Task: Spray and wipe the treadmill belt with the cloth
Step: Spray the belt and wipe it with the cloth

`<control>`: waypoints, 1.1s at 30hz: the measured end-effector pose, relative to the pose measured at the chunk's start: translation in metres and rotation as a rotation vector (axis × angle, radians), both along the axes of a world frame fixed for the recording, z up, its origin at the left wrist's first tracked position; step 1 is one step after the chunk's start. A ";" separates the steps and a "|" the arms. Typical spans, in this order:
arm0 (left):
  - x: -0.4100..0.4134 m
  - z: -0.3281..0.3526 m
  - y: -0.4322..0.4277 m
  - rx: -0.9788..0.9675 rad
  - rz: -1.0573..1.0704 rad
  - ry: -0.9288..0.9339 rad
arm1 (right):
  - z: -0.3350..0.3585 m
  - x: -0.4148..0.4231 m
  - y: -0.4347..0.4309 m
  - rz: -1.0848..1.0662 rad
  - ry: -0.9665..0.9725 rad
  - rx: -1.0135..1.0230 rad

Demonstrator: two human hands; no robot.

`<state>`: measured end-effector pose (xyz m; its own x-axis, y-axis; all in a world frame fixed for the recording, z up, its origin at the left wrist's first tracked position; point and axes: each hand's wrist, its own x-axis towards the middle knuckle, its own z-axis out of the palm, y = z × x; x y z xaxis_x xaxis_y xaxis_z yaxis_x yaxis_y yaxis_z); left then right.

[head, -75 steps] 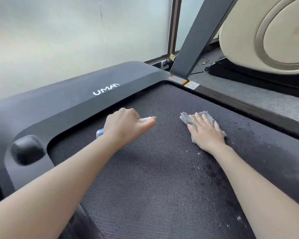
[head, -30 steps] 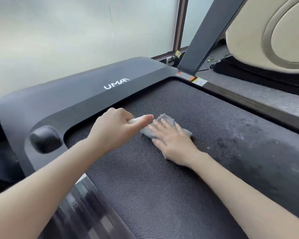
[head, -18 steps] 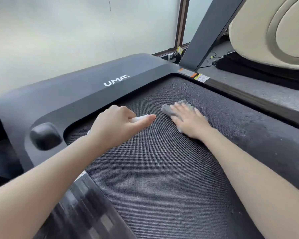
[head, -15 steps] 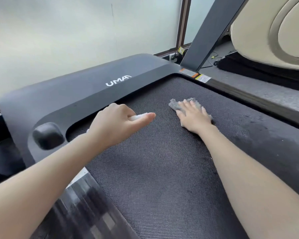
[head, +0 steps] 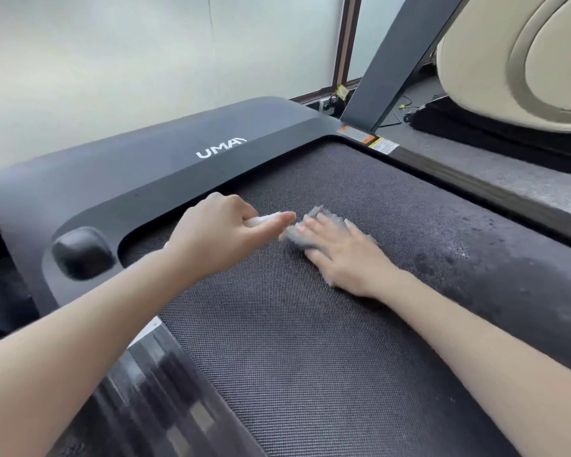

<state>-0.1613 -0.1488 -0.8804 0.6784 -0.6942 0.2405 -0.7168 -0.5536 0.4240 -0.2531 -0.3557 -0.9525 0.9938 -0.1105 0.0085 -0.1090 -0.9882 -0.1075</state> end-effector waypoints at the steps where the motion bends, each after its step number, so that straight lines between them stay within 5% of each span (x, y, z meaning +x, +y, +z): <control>1: 0.000 0.000 0.001 0.004 -0.001 0.002 | 0.000 0.015 -0.017 -0.117 0.001 0.023; 6: 0.001 0.005 0.007 -0.004 -0.003 0.026 | -0.001 0.054 -0.028 -0.363 0.051 0.052; 12: 0.001 0.008 0.005 -0.012 -0.016 -0.006 | -0.005 -0.021 0.059 0.138 -0.057 0.088; 15: 0.001 0.004 0.005 -0.001 -0.023 0.000 | -0.006 -0.033 0.043 0.154 -0.036 0.035; 26: 0.007 0.006 0.019 0.011 -0.004 0.021 | 0.000 0.036 -0.071 -0.610 0.054 0.071; 33: 0.007 0.021 0.028 -0.011 -0.004 0.011 | -0.003 0.037 0.080 0.023 -0.043 0.068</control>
<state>-0.1546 -0.1208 -0.8596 0.6785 -0.6941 0.2406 -0.7139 -0.5460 0.4384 -0.2164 -0.2757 -0.9552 0.9950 -0.0896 0.0447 -0.0804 -0.9807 -0.1783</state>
